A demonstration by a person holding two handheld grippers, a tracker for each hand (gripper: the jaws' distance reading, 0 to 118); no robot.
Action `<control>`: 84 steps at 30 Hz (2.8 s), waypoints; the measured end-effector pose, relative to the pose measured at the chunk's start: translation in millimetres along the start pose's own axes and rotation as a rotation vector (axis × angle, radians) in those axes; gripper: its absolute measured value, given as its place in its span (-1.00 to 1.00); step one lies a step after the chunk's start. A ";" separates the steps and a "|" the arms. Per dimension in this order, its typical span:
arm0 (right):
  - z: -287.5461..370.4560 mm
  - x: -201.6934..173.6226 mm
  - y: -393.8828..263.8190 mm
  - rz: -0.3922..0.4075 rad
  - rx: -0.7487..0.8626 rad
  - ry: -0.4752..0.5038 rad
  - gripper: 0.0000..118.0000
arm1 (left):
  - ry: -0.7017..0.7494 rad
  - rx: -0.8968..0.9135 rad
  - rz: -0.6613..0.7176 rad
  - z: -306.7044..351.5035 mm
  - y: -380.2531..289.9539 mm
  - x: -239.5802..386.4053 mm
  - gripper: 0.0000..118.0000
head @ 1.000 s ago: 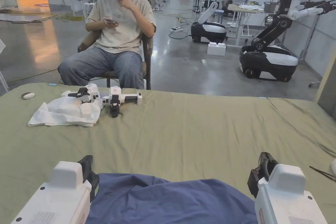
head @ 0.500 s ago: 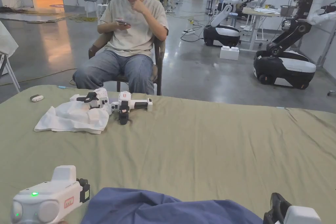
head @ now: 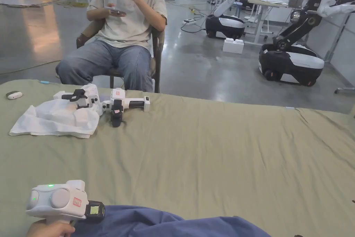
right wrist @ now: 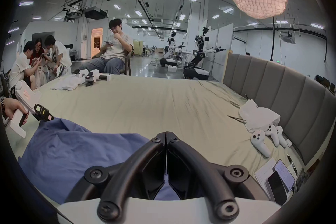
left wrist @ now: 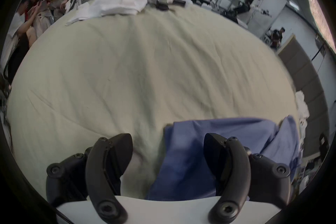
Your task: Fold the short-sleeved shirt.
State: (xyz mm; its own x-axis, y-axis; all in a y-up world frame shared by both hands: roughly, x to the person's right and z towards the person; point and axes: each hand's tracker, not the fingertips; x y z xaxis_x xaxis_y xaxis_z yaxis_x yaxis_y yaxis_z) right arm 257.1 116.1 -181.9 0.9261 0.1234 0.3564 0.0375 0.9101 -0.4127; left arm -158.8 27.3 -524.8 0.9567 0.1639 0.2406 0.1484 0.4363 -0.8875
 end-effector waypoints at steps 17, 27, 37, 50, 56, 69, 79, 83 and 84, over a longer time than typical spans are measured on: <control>-131.3 61.8 -1.8 -0.067 -0.540 0.124 0.18 | 0.012 0.233 -0.191 48.4 -25.4 23.3 -1.00; -157.5 51.8 -31.3 -0.113 -0.661 0.241 -0.78 | -0.013 0.325 -0.148 120.1 -72.2 33.1 -1.00; -83.8 56.4 28.5 -0.051 -0.391 0.206 -0.81 | -0.012 0.467 -0.134 186.5 -66.8 29.3 -1.00; 24.9 71.7 167.6 -0.030 0.014 0.155 -0.81 | -0.104 0.817 -0.082 365.2 -16.3 23.3 -1.00; 29.3 79.2 215.2 -0.068 0.064 0.163 -0.81 | -0.082 0.871 -0.116 403.8 17.2 29.0 -1.00; -11.9 56.9 280.4 -0.040 0.077 0.154 -0.81 | -0.025 0.877 -0.138 399.6 88.0 30.7 -1.00; -49.0 46.7 282.7 0.024 0.078 0.159 -0.81 | -0.001 0.867 -0.135 367.0 99.8 28.4 -1.00; -61.8 44.9 242.1 0.057 0.039 0.157 -0.81 | -0.005 0.825 -0.125 333.0 71.2 22.9 -1.00; -64.2 44.8 228.3 0.054 0.029 0.152 -0.81 | -0.010 0.807 -0.116 322.6 61.0 20.3 -1.00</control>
State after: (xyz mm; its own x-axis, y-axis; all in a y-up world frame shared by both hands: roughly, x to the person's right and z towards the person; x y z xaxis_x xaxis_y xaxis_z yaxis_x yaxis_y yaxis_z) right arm 331.2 304.0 -314.0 0.9726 0.1134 0.2028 -0.0227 0.9149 -0.4030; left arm -211.1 342.7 -447.2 0.9436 0.0846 0.3200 0.0166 0.9535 -0.3009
